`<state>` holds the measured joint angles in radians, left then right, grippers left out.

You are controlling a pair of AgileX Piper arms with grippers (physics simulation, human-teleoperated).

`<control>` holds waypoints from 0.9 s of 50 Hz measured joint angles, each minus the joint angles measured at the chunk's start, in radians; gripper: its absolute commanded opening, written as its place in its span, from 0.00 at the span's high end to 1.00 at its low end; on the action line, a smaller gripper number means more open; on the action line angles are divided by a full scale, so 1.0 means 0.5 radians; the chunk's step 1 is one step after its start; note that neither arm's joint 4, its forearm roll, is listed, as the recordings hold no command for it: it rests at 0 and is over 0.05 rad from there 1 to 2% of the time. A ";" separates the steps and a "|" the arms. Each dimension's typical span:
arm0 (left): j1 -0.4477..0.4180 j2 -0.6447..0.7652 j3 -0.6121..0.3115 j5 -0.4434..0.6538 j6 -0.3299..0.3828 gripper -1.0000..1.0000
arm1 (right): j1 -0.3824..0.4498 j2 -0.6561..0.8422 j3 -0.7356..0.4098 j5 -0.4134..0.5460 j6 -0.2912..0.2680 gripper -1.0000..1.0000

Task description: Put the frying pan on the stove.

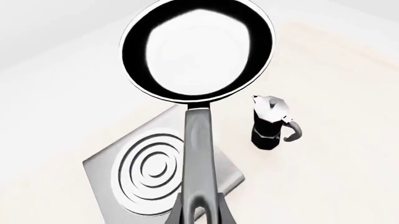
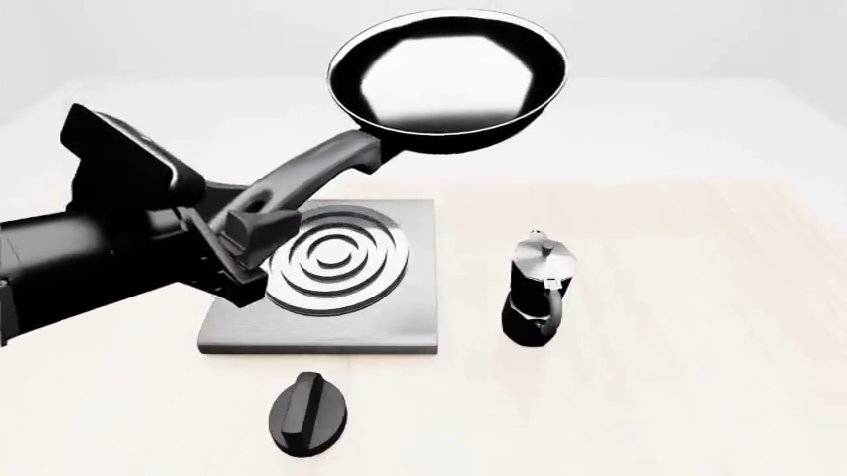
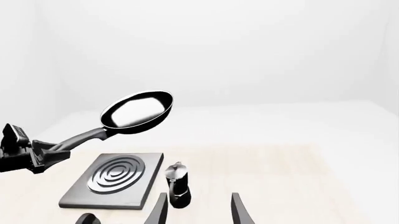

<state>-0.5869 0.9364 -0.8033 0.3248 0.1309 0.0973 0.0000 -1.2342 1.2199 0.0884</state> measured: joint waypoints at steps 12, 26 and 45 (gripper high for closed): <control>0.050 -0.263 0.201 0.063 -0.020 1.00 | 0.000 0.000 0.004 0.000 -0.001 0.00; 0.118 -0.543 0.379 0.177 -0.042 1.00 | 0.000 0.000 0.007 0.000 -0.001 0.00; 0.193 -0.850 0.588 0.307 -0.086 1.00 | 0.003 0.000 0.013 0.000 -0.004 0.00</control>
<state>-0.4903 0.5113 -0.5093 0.4781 0.0879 0.0990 0.0000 -1.2276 1.2199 0.0863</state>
